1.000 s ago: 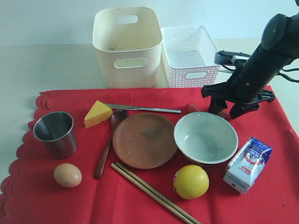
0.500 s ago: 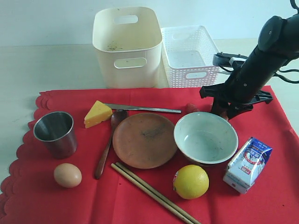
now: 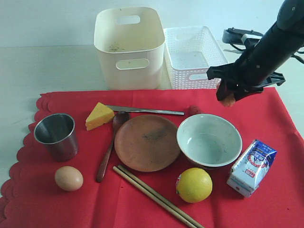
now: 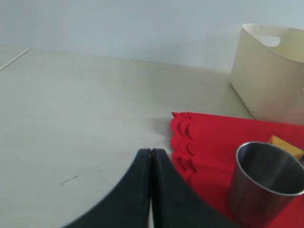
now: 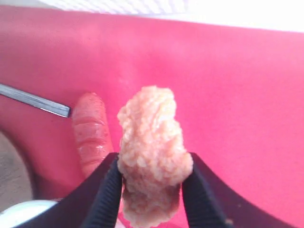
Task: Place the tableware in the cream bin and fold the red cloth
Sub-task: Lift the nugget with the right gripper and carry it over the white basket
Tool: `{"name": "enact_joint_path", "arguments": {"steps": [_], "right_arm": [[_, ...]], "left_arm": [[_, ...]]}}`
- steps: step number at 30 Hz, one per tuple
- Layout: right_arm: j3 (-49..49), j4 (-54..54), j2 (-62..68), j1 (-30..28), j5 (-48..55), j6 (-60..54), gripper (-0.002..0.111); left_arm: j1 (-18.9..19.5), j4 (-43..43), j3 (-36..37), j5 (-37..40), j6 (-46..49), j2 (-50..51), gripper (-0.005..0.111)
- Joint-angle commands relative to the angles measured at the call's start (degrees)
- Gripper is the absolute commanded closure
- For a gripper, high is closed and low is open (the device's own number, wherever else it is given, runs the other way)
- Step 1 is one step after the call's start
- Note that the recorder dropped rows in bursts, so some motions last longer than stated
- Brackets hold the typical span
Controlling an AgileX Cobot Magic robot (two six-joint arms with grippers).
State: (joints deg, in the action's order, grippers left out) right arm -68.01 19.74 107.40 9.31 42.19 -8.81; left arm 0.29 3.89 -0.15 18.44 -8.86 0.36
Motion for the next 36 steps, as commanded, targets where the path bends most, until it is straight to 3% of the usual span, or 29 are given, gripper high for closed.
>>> {"name": "enact_joint_path", "arguments": {"steps": [1,8,22,36], "right_arm": [[-0.4,-0.2,-3.5,0.0,-0.7,-0.1,0.108],[-0.7,0.6,-6.8,0.0,-3.8,-0.1,0.108],[-11.3,1.2,-6.4,0.0,-10.1,-0.1,0.108],[-24.5,3.7,8.5,0.0,-7.5,-6.2,0.108]], "left_arm": [[-0.4,0.0,0.1,-0.2,-0.1,-0.4,0.106],[-0.4,0.0,0.1,-0.2,-0.1,-0.4,0.106],[-0.4,0.0,0.1,-0.2,-0.1,-0.4,0.106],[-0.4,0.0,0.1,-0.2,-0.1,-0.4,0.106]]}}
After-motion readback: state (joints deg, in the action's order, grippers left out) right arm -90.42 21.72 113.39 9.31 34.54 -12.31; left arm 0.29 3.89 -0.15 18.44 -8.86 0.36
